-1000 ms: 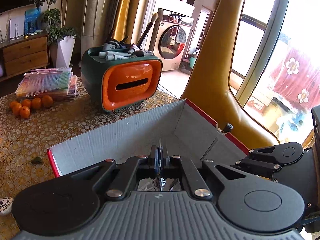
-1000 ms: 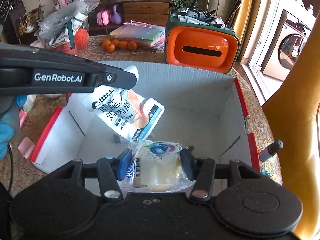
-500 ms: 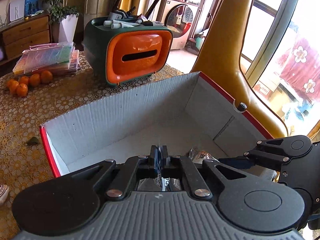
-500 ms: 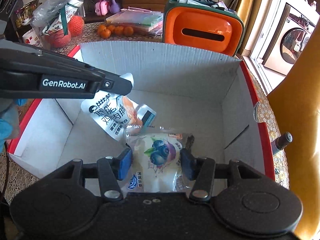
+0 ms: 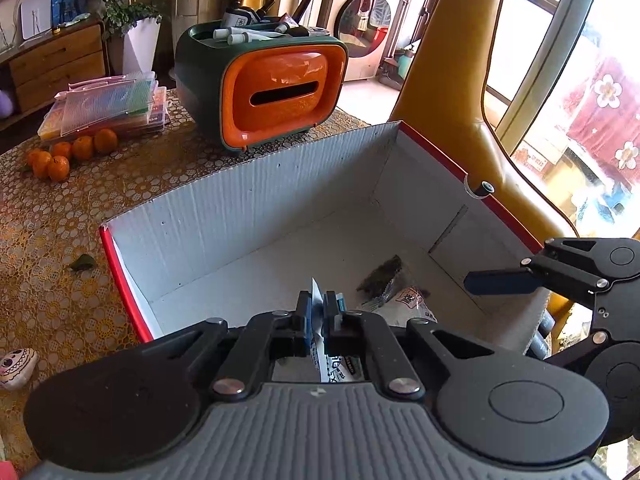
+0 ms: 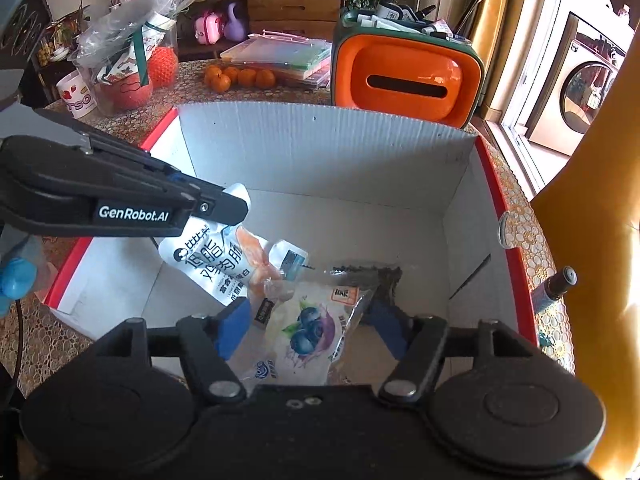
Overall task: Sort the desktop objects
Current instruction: 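Open left tool to drop the packet into the box while right tool drops the pastry bag, then lift both open tools up out of the red shoebox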
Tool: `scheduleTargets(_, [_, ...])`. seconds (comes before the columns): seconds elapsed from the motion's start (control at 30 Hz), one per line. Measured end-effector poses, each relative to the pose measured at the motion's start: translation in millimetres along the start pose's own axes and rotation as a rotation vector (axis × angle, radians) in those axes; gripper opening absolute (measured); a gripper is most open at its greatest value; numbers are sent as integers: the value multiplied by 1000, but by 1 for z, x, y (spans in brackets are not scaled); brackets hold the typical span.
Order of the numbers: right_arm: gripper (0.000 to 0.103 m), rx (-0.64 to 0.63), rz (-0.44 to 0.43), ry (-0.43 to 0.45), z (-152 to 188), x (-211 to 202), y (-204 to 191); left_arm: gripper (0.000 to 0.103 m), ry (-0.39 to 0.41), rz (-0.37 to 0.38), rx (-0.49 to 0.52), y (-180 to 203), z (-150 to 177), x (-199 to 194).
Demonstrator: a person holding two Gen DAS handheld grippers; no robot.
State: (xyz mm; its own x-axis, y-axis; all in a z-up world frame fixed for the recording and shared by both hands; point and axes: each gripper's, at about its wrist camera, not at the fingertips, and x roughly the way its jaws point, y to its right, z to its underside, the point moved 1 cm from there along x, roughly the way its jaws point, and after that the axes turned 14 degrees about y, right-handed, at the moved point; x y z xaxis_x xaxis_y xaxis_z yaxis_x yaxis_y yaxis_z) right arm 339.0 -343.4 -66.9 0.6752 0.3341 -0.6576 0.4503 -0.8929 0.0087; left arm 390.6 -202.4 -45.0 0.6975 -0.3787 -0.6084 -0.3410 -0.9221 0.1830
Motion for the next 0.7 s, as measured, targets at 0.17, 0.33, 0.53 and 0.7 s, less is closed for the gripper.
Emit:
scheduleTargets(0.17, [74,10,0,28,-3,-13,0,4,6,-5,4,1,-1,-8])
scheduleTargets(0.33, [76,7,-2,46,-5,-26,-2,31,33,-27,46,2,-2,-24])
scheduleTargets(0.53, [77,14,-4,62,-6,-39,-3,65,68,-5,46,4,-5,-46])
scheduleTargets(0.7, [78,14,-17,76,-8,-52,-9,65,84,13,54,8,-3,-67])
